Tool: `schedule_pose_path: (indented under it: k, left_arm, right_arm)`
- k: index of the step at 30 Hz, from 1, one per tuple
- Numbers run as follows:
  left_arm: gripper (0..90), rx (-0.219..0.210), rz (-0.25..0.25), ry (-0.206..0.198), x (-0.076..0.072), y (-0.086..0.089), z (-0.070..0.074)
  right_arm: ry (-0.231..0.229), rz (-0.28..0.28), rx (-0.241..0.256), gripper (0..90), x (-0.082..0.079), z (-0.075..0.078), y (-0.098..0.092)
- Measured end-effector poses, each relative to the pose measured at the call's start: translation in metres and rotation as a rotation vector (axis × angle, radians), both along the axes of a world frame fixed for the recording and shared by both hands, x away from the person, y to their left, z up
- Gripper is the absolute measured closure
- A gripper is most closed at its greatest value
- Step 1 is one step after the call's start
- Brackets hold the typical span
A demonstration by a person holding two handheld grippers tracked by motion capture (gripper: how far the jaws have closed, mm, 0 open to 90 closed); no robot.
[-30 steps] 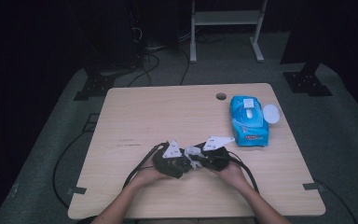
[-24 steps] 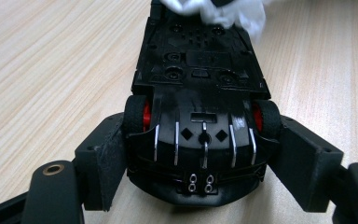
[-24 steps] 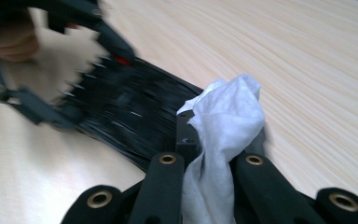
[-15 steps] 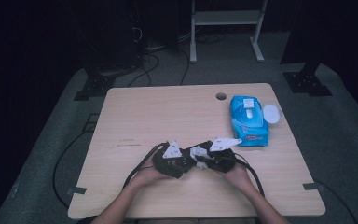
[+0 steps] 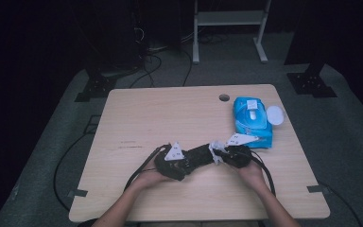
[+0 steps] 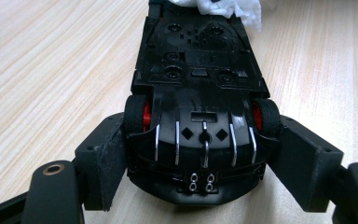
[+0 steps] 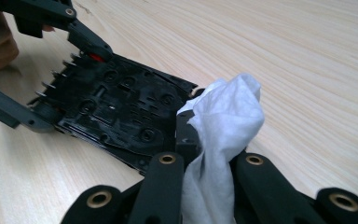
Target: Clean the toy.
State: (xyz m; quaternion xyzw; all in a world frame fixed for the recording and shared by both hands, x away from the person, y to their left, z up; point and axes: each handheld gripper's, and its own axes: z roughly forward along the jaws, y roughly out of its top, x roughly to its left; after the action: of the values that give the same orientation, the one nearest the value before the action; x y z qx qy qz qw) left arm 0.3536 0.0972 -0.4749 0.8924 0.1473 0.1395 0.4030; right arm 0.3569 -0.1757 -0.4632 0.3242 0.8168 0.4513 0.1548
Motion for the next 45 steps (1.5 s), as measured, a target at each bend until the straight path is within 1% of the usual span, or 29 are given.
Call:
schedule_pose_path:
  k: [2, 3, 6, 8, 11, 13, 15, 16, 17, 18, 20, 21, 22, 23, 24, 25, 28, 29, 30, 32, 33, 35, 36, 37, 38, 40, 42, 44, 45]
  left_arm:
    - [24.3, 0.003, 0.001, -0.001, 0.0, 0.0, -0.001]
    - [24.3, 0.009, -0.002, 0.001, 0.0, 0.0, -0.001]
    - [24.3, 0.005, -0.002, 0.0, 0.0, 0.0, -0.001]
    - [24.4, -0.002, -0.002, 0.003, 0.0, 0.0, 0.0]
    - [24.3, -0.014, -0.004, 0.007, 0.001, 0.001, 0.001]
    - [24.3, -0.014, -0.003, 0.005, 0.001, 0.001, 0.001]
    - [24.3, -0.007, -0.001, 0.002, 0.0, 0.001, 0.0]
    - [24.3, -0.003, 0.0, 0.001, 0.0, 0.001, 0.0]
    - [24.3, -0.003, 0.002, 0.003, 0.0, 0.0, 0.0]
    - [24.3, 0.0, 0.002, 0.004, 0.0, 0.0, 0.0]
    - [24.3, -0.004, -0.003, 0.003, 0.0, -0.001, 0.0]
    - [24.4, -0.006, -0.002, 0.004, 0.0, -0.001, 0.0]
    - [24.3, -0.006, -0.004, 0.004, 0.0, -0.003, -0.001]
    - [24.4, -0.005, -0.004, 0.002, -0.001, -0.003, -0.001]
    - [24.3, -0.005, -0.005, 0.0, 0.0, -0.003, -0.001]
    - [24.4, -0.013, -0.005, 0.0, 0.0, -0.002, 0.0]
    - [24.3, -0.016, -0.005, -0.001, 0.0, -0.002, 0.0]
    - [24.3, -0.015, -0.006, -0.001, 0.0, -0.002, 0.0]
    - [24.3, -0.016, -0.005, 0.002, 0.0, -0.002, 0.0]
    - [24.3, -0.015, -0.005, 0.001, 0.0, -0.002, 0.001]
    - [24.3, -0.012, -0.005, -0.001, 0.0, -0.002, 0.001]
    - [24.4, -0.01, -0.005, -0.005, -0.001, -0.003, 0.001]
    - [24.4, -0.005, -0.007, -0.009, -0.001, -0.003, 0.001]
    - [24.4, -0.009, -0.005, -0.006, -0.001, -0.003, 0.0]
    - [24.4, -0.009, -0.004, -0.007, -0.001, -0.004, 0.001]
    - [24.4, -0.006, -0.006, -0.009, -0.001, -0.003, 0.001]
    - [24.4, -0.007, -0.005, -0.007, -0.001, -0.003, 0.001]
    - [24.3, -0.013, -0.007, -0.003, 0.0, -0.002, 0.001]
    - [24.2, -0.017, -0.006, -0.002, 0.0, -0.002, 0.002]
  right_arm:
    - [-0.005, 0.01, 0.0, 83.8, -0.001, 0.001, 0.002]
    - [-0.001, 0.042, 0.023, 83.8, -0.003, 0.002, 0.005]
    - [-0.005, 0.049, 0.008, 83.3, -0.003, 0.003, 0.005]
    - [0.01, 0.027, -0.002, 83.3, 0.0, 0.003, -0.001]
    - [0.021, -0.024, -0.014, 83.6, 0.006, 0.0, -0.011]
    - [0.031, -0.035, -0.004, 83.7, 0.007, -0.001, -0.014]
    - [0.029, -0.038, -0.01, 83.7, 0.006, -0.001, -0.012]
    - [0.027, -0.036, -0.006, 83.7, 0.006, 0.0, -0.011]
    - [0.034, -0.028, 0.013, 83.7, 0.004, 0.0, -0.009]
    - [0.034, -0.018, 0.02, 83.7, 0.004, 0.001, -0.007]
    - [0.063, 0.029, 0.083, 83.8, 0.001, 0.003, 0.002]
    - [0.058, 0.055, 0.086, 83.7, -0.002, 0.005, 0.009]
    - [0.047, 0.07, 0.073, 83.7, -0.003, 0.005, 0.014]
    - [0.033, 0.095, 0.049, 83.6, -0.005, 0.006, 0.022]
    - [0.024, 0.097, 0.033, 83.6, -0.004, 0.006, 0.024]
    - [0.004, 0.085, 0.009, 83.6, -0.002, 0.005, 0.024]
    - [-0.023, 0.011, -0.024, 83.7, 0.007, 0.003, 0.011]
    - [-0.006, -0.024, -0.014, 83.7, 0.011, 0.002, 0.003]
    - [0.011, -0.047, 0.002, 83.7, 0.014, 0.001, -0.002]
    - [0.019, -0.061, 0.01, 83.7, 0.016, 0.0, -0.007]
    - [0.022, -0.058, 0.017, 83.8, 0.015, 0.0, -0.006]
    - [0.014, -0.037, 0.016, 83.8, 0.015, 0.002, 0.001]
    - [0.018, -0.025, 0.024, 83.8, 0.015, 0.003, 0.004]
    - [0.016, 0.001, 0.031, 83.7, 0.014, 0.004, 0.012]
    - [0.007, 0.022, 0.023, 83.8, 0.014, 0.005, 0.019]
    - [-0.004, 0.04, 0.013, 83.7, 0.015, 0.007, 0.028]
    - [-0.02, 0.022, -0.001, 83.7, 0.02, 0.008, 0.028]
    - [-0.045, -0.013, -0.043, 83.8, 0.024, 0.007, 0.022]
    - [-0.043, -0.04, -0.047, 83.8, 0.027, 0.005, 0.016]
